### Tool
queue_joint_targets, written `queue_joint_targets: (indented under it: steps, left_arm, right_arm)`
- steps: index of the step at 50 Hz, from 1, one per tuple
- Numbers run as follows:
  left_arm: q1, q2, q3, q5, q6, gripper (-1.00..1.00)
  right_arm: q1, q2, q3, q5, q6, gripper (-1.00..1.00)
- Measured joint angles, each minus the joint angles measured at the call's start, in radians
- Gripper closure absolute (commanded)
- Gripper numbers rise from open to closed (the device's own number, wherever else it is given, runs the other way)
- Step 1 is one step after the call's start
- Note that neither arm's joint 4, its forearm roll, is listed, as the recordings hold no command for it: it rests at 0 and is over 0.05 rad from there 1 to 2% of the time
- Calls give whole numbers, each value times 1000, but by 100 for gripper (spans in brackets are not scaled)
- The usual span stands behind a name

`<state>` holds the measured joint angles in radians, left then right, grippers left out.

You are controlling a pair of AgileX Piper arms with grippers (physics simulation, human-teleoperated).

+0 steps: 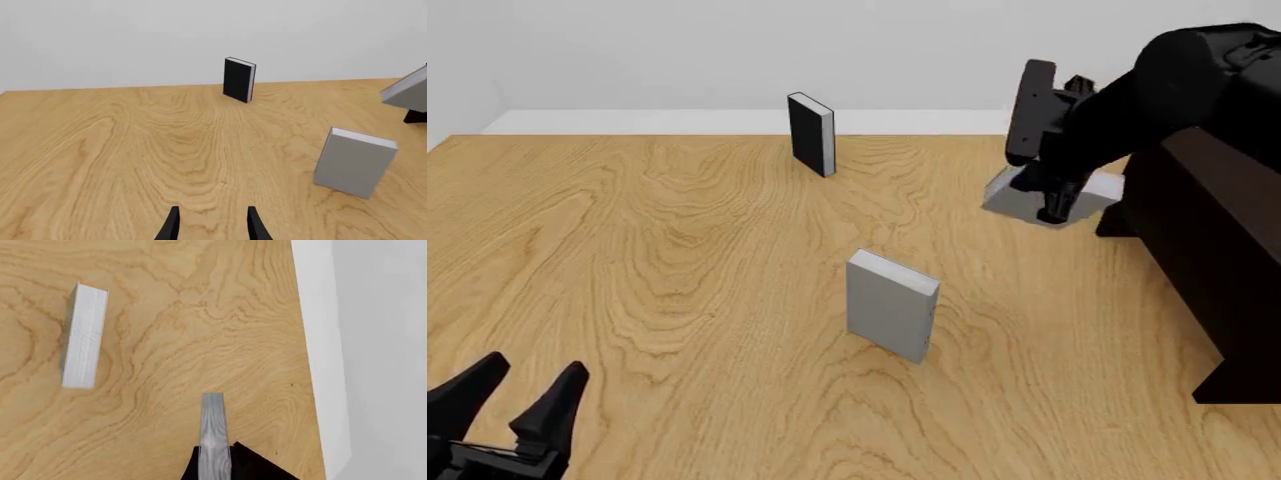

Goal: Pick up the book on the right and place it on the cabinet shelf.

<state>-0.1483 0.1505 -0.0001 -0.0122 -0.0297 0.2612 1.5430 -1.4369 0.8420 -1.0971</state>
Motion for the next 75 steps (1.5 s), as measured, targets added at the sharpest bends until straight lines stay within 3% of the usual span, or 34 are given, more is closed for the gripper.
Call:
queue_joint_targets:
  steps: [17, 29, 57, 75]
  left_arm:
    - [-14, -15, 0, 9, 0, -100]
    - [-17, -15, 0, 9, -1, -100]
    - [-18, -13, 0, 7, 3, -100]
    - [-19, -11, 0, 5, 2, -100]
  right_arm:
    - [-46, -128, 256, -381, -171, 100]
    - [-60, -187, 451, -649, -262, 100]
    - [-49, -172, 794, -1268, -353, 100]
    - [-92, -104, 908, -1552, -384, 100]
